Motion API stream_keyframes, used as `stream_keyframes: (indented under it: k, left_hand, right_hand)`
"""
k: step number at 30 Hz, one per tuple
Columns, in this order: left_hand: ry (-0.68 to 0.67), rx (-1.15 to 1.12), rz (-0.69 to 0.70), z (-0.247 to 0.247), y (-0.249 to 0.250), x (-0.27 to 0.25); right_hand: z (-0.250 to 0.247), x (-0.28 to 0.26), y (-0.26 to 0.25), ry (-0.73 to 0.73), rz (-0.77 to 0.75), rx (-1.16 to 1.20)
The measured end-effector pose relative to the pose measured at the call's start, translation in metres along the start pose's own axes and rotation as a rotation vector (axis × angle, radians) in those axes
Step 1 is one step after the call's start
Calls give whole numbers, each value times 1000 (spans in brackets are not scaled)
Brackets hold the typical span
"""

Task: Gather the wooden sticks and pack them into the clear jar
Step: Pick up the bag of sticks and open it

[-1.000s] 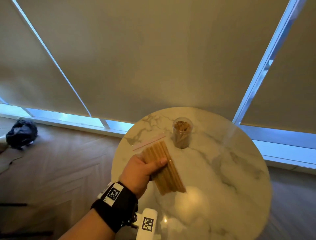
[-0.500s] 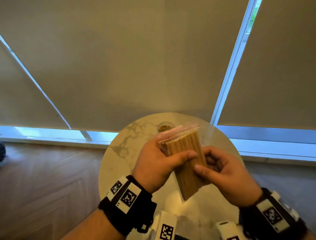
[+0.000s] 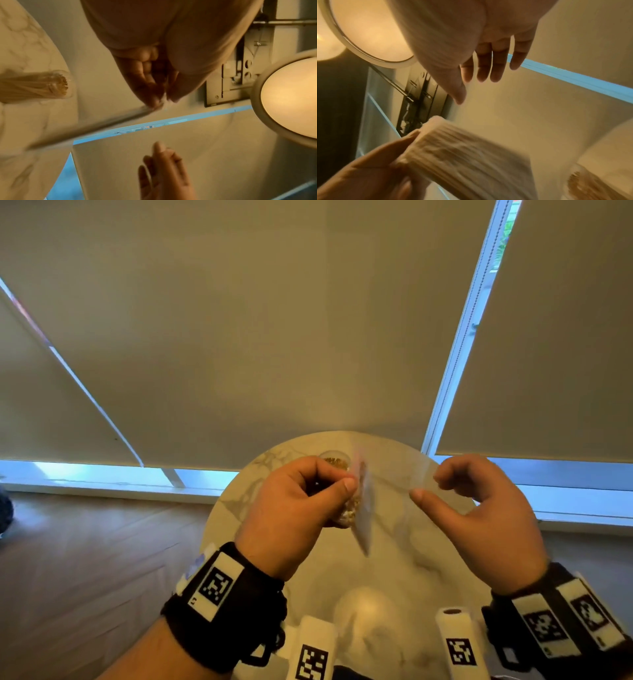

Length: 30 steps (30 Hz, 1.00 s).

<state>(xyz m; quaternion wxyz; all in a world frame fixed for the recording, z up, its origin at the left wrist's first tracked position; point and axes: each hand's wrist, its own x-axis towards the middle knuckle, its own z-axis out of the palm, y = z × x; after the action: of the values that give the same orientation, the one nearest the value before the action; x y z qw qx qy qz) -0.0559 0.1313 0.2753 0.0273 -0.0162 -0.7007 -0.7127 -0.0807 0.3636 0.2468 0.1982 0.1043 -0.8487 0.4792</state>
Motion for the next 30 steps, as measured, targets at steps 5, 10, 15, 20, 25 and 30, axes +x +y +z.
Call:
stream_keyframes:
  k: [5,10,15,20,25,30]
  left_hand:
    - [15,222,204,28,2,-5]
    - [-45,395,221,38,-4,-11]
    - [-16,222,171,35,-14,-14]
    - [-21,206,141,33,-12,-12]
    - [9,228,130,30,-13,-11]
    - [-48,192,79,31,-15,-14]
  right_hand:
    - [8,10,-42,-360,283,552]
    - [9,11,-48,-358,261,463]
    - [7,9,-41,-404,379,470]
    - [10,10,-36,-342,417,488]
    - [9,10,-36,-387,538,710]
    - [8,10,-36,-438,520,676]
